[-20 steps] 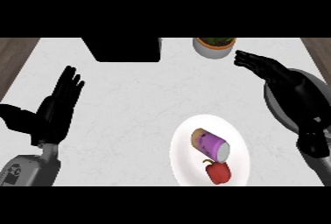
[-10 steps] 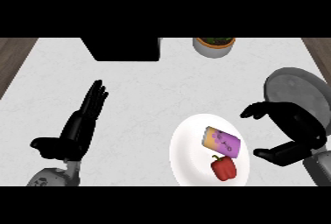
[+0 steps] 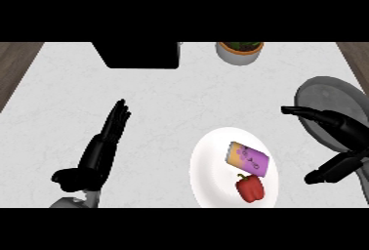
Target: Pick the bell pepper from the plate and place it in the pan
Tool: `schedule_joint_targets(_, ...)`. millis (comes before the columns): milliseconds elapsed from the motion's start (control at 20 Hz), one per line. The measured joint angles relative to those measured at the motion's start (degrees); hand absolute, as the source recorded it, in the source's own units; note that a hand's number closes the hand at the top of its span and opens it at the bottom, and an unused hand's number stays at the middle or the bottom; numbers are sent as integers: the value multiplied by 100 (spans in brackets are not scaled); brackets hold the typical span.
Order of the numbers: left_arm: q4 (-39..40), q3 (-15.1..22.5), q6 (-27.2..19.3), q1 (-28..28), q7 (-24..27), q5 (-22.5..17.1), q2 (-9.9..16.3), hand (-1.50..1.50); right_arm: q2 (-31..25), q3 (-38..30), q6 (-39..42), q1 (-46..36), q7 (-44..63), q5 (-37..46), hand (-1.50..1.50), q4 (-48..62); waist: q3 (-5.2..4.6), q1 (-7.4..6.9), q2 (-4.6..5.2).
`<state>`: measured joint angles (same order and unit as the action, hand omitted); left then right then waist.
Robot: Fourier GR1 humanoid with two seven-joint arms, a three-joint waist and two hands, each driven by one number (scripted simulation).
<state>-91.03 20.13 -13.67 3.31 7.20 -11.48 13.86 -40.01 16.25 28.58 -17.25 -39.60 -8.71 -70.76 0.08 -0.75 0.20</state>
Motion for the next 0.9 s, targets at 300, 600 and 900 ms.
schedule_joint_targets(300,70,-12,37,-73,137,96,-76,0,-132,492,-75,-333,325,797,-150,-528,-8,27,-17)
schedule_joint_targets(600,192,-161,114,97,51,65,-82,0,-109,1278,-156,-578,696,2010,-150,-992,-11,37,-21)
schedule_joint_targets(900,169,-243,168,85,18,97,-98,0,178,2032,-548,-412,1132,3345,-150,-1346,-10,55,-26)
